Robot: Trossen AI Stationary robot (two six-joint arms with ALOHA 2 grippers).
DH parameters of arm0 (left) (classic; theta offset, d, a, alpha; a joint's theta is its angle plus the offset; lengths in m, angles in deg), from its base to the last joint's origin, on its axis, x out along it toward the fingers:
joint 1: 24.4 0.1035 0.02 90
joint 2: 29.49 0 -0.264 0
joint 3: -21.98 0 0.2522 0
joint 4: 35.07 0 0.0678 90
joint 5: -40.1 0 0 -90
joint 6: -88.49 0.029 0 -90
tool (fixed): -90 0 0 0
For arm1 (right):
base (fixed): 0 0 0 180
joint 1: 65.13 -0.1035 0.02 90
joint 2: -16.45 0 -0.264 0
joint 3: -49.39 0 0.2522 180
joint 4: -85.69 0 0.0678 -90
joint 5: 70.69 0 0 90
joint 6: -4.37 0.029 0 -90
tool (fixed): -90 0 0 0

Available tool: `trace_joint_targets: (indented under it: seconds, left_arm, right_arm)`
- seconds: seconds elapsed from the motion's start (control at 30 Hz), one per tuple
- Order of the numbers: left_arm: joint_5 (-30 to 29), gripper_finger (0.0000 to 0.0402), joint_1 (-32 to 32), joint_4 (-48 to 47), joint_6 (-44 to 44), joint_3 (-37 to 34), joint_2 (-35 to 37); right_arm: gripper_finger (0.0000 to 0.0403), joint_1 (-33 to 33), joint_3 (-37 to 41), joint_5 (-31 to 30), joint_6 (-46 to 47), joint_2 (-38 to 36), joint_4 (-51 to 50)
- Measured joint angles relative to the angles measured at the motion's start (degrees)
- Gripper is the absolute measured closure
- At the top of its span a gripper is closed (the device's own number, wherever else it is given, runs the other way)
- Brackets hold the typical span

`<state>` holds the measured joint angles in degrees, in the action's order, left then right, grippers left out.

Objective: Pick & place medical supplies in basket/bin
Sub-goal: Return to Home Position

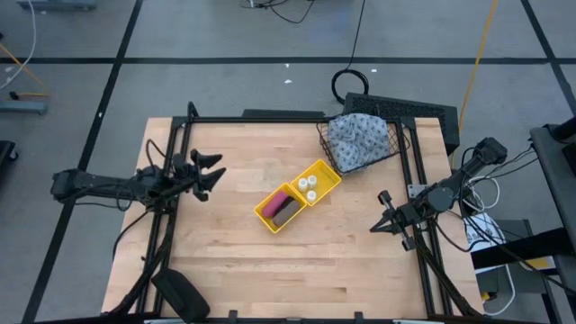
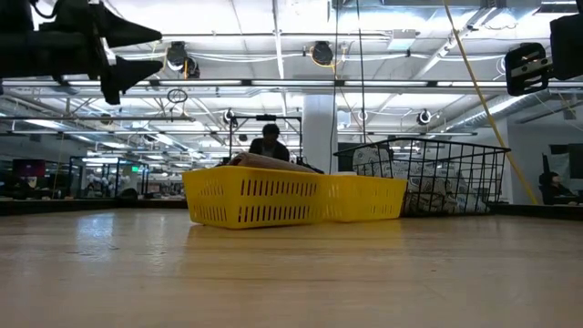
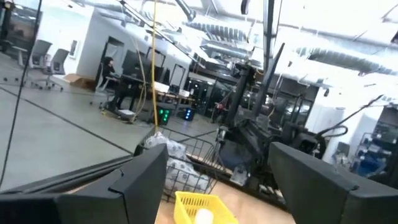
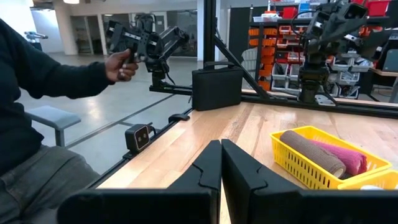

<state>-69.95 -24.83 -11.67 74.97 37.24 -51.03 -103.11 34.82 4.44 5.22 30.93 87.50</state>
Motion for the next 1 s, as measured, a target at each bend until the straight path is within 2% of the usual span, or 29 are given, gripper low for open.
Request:
trace_joint_targets:
  seconds: [0.23,0.37,0.63,1.0]
  left_arm:
    - [0.09,0.0115,1.79,-1.31,1.91,-0.04,2.27]
    - [0.92,0.0121,3.59,-7.64,2.53,-0.04,6.82]
    - [6.84,0.0115,5.67,-19.43,5.16,-0.04,15.17]
    - [7.04,0.0118,5.67,-27.15,7.17,-0.04,16.00]
  right_arm:
    - [0.0403,0.00,-0.01,0.02,-0.01,0.02,-0.01]
    - [0.0403,0.00,-0.01,0.02,-0.01,0.02,-0.01]
    - [0.0403,0.00,0.01,0.01,-0.01,0.02,0.00]
    - [0.0403,0.00,0.00,0.01,0.01,0.02,0.00]
